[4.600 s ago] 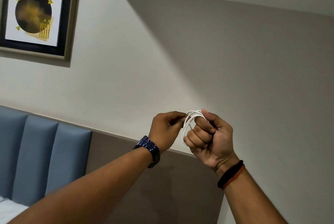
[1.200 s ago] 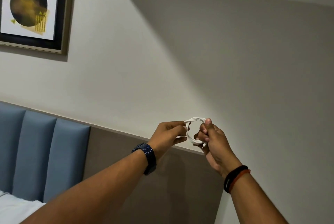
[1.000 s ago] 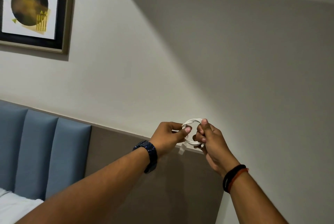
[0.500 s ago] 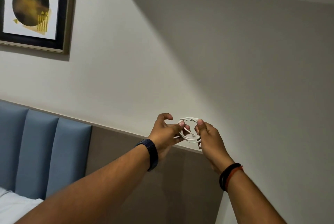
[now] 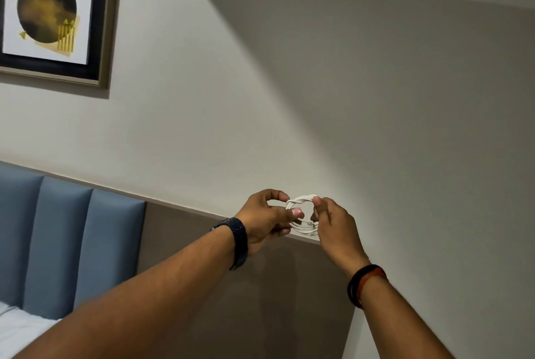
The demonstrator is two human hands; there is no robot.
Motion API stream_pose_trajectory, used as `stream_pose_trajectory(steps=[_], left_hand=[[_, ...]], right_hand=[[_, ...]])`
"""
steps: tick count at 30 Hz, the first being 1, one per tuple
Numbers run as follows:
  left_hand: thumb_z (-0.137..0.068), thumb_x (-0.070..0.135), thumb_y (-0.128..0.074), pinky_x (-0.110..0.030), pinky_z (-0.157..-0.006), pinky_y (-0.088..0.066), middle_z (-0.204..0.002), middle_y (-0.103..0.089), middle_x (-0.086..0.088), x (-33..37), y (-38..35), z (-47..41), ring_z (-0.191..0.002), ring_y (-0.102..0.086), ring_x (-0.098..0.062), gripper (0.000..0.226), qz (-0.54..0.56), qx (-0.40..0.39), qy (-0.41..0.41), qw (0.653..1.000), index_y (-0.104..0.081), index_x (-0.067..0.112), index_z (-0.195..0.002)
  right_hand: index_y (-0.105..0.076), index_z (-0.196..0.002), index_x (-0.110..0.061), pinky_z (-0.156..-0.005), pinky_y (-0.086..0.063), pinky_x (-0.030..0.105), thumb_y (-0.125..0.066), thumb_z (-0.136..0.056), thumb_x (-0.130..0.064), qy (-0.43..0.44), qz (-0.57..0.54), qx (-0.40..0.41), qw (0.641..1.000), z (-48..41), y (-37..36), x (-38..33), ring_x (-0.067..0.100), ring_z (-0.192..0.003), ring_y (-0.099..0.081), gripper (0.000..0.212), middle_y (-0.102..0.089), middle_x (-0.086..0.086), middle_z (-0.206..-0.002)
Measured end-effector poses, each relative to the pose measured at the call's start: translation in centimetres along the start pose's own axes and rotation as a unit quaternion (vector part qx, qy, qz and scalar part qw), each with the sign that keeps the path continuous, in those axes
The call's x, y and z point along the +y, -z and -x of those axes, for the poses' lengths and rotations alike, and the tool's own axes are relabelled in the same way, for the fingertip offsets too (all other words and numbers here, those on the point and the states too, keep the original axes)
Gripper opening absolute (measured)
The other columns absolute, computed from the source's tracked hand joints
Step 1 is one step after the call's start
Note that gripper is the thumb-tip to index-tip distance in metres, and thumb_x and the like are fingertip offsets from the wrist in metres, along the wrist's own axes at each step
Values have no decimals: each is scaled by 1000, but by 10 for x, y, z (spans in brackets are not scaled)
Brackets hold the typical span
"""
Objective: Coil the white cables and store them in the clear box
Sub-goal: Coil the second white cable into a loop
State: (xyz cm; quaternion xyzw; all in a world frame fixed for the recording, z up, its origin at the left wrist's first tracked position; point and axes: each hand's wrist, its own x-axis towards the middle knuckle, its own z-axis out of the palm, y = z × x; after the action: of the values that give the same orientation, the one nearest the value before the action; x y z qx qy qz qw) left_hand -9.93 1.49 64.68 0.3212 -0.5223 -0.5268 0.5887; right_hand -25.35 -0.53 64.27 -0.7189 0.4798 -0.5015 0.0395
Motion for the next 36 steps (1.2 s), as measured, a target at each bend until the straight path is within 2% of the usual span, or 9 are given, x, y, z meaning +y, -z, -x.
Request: stream_pose_trajectory(steps=[3, 9, 12, 15, 17, 20, 25, 29, 36], left_hand=[[-84, -1, -64, -30, -60, -54, -75, -72, -12, -3, -1, -1, -66, -69, -25, 30, 45, 2, -30, 999, -42, 13, -98], [-89, 2, -56, -35, -74, -55, -73, -65, -11, -5, 1, -1, -66, -64, -25, 23, 146, -44, -96, 984, -37, 14, -93], [-92, 5, -52, -34, -73, -51, -69, -59, -7, -4, 2, -1, -65, -58, -21, 21, 172, -42, -87, 980, -35, 16, -89], [-93, 5, -51, -42, -82, -47, -67, -57, -6, -3, -1, -1, -69, -54, -25, 22, 177, -19, -79, 981, -33, 17, -90], [-91, 3, -55, -44, -83, -49, -68, -61, -7, -4, -2, -1, -68, -57, -25, 26, 158, 15, -93, 983, -34, 18, -94], [-87, 1, -62, -35, -70, -56, -69, -69, -8, -5, -5, -2, -62, -64, -22, 32, 122, 51, -122, 984, -35, 18, -95], [-85, 0, -64, -30, -67, -58, -70, -73, -7, -4, -4, -4, -68, -71, -24, 29, 37, 55, -152, 986, -40, 16, -90], [-84, 5, -66, -35, -72, -59, -71, -73, -6, -1, 2, -6, -69, -70, -21, 20, -55, 67, -158, 984, -48, 12, -81], [-80, 12, -72, -29, -61, -50, -81, -73, -12, -3, 4, -7, -69, -67, -18, 16, -171, 96, -140, 970, -58, 15, -74]], right_hand=[[-56, -90, -18, -57, -44, 16, -32, -99, -39, -14, -20, 0, 1000, 0, -2, -3, 5, -67, -56, 33, -56, -14, -73], [-58, -89, -15, -49, -52, 18, -33, -100, -38, -40, -100, 8, 994, -4, -2, -19, 14, -68, -65, 35, -61, -1, -78], [-56, -84, -12, -56, -58, 28, -32, -100, -38, -37, -95, 5, 995, -5, -1, -24, 21, -74, -65, 39, -62, 9, -84], [-55, -84, -14, -59, -58, 33, -32, -100, -39, -39, -87, -10, 995, -3, -1, -24, 22, -72, -63, 38, -61, 5, -80], [-56, -89, -17, -55, -55, 26, -32, -100, -38, -53, -103, -22, 993, -1, -2, -24, 20, -71, -66, 34, -62, 1, -78], [-52, -85, -19, -54, -43, 22, -32, -100, -38, -76, -108, -5, 991, -3, -5, -24, 19, -74, -64, 32, -61, 0, -79], [-55, -72, -16, -70, -48, 34, -39, -99, -35, -158, -219, 43, 962, -12, -7, -33, 22, -76, -64, 37, -67, 4, -80], [-54, -63, -13, -62, -47, 32, -42, -99, -32, -173, -256, 68, 949, -14, -9, -38, 22, -62, -58, 42, -61, 4, -65], [-53, -68, -13, -85, -52, 49, -40, -99, -34, -209, -283, 36, 936, -10, -12, -35, 30, -73, -61, 39, -58, 4, -59]])
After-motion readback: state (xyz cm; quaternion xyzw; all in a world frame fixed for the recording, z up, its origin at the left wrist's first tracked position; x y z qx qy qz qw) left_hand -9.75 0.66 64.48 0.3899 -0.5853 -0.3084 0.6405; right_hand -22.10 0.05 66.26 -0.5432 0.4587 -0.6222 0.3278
